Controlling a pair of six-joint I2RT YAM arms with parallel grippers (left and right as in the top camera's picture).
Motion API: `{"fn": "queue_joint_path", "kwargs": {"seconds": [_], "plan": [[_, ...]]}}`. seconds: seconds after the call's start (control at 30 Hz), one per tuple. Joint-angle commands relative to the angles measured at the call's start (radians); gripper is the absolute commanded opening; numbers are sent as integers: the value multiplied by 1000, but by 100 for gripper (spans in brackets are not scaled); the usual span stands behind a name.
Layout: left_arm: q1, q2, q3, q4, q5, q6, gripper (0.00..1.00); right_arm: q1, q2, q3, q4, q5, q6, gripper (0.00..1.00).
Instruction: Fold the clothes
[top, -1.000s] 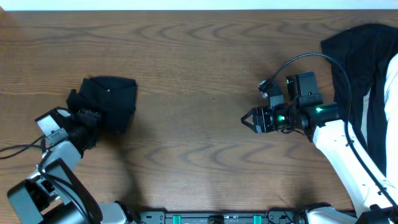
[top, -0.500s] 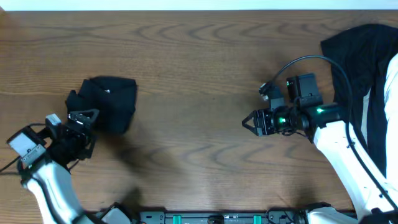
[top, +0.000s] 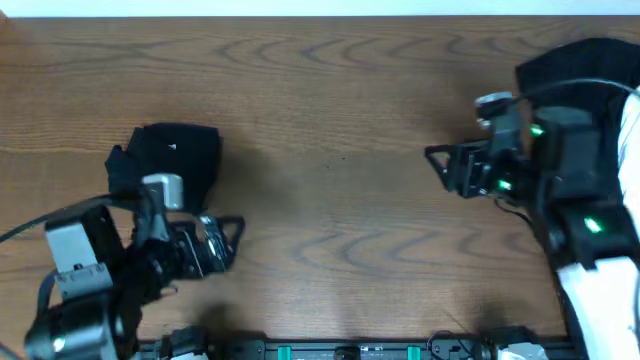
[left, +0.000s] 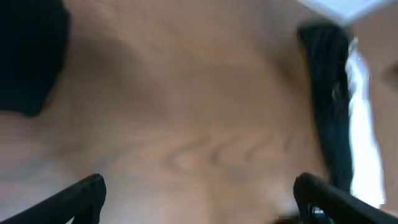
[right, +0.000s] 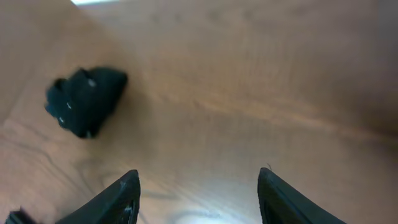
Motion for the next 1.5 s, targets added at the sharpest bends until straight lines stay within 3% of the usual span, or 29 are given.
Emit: {"fn": "queue_joint_path", "kwargs": {"seconds": [0.0, 0.13, 0.27, 0.33, 0.6, 0.87, 1.47], "plan": [[-115, -8, 126, -89, -260, 109, 98, -13, -120, 89, -53, 20, -21, 59], [-211, -63, 187, -165, -365, 95, 98, -13, -272, 143, -159, 110, -63, 62], [-224, -134, 176, -245, -463, 19, 98, -13, -432, 148, -249, 253, -64, 69], [-224, -159, 164, -272, -507, -14, 98, -13, -502, 148, -288, 320, -64, 99], [-224, -175, 143, -258, -520, -46, 98, -13, -631, 148, -378, 388, -62, 99], [-224, -175, 143, -158, -518, -298, 98, -13, -633, 146, -451, 388, -61, 99], [-224, -175, 143, -155, -518, -297, 98, -11, -636, 124, -563, 388, -61, 99]]}}
